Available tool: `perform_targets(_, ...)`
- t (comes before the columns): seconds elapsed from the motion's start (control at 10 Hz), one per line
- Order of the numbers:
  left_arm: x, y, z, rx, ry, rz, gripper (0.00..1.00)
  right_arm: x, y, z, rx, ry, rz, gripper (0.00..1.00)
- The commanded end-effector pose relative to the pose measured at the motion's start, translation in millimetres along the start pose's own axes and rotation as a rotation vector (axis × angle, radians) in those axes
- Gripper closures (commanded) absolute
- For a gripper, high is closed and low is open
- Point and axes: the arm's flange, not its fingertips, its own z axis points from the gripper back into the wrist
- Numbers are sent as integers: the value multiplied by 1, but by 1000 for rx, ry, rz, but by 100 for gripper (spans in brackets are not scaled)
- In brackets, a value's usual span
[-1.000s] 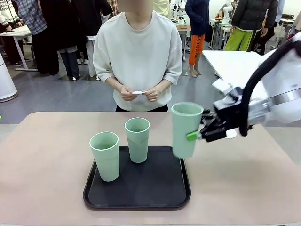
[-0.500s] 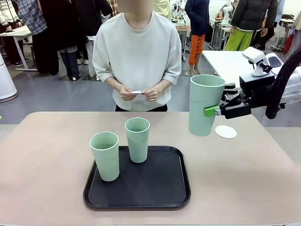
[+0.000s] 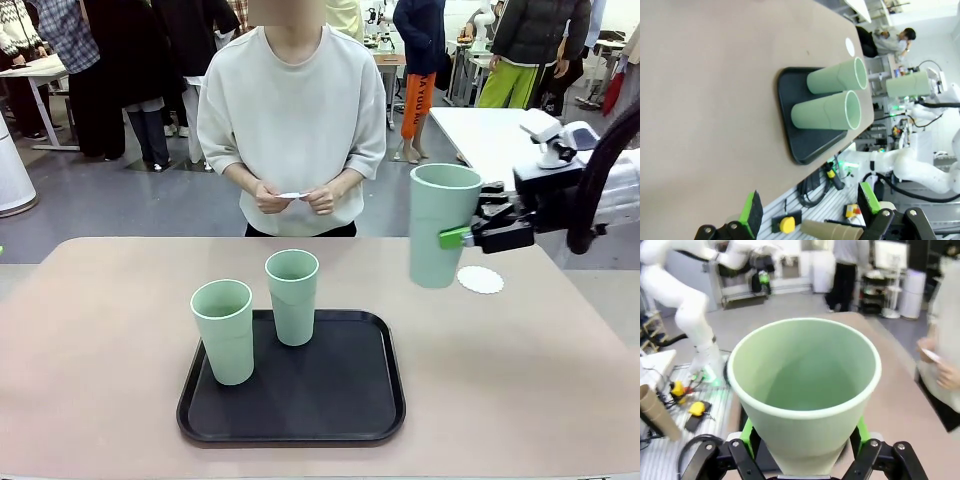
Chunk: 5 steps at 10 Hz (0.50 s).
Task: Place coasters on the table and set cups on them.
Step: Pick up one Reusable plastic cup and place it on a coaster set by the human.
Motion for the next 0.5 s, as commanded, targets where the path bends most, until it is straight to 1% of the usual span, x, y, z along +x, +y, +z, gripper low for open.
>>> perform_targets(0.0,0,0,1,-14,-5,-4,0,-39,-51,42,-148,-51,-18,15)
perform_targets(0.1,0,0,1,-14,-5,-4,0,-55,-63,57,-188,-57,-25,15)
perform_targets(0.2,0,0,1,-14,-5,-4,0,-73,-75,81,-239,-47,1,15)
perform_targets(0.4,0,0,1,-14,-5,-4,0,-88,-92,103,-296,-77,-9,15)
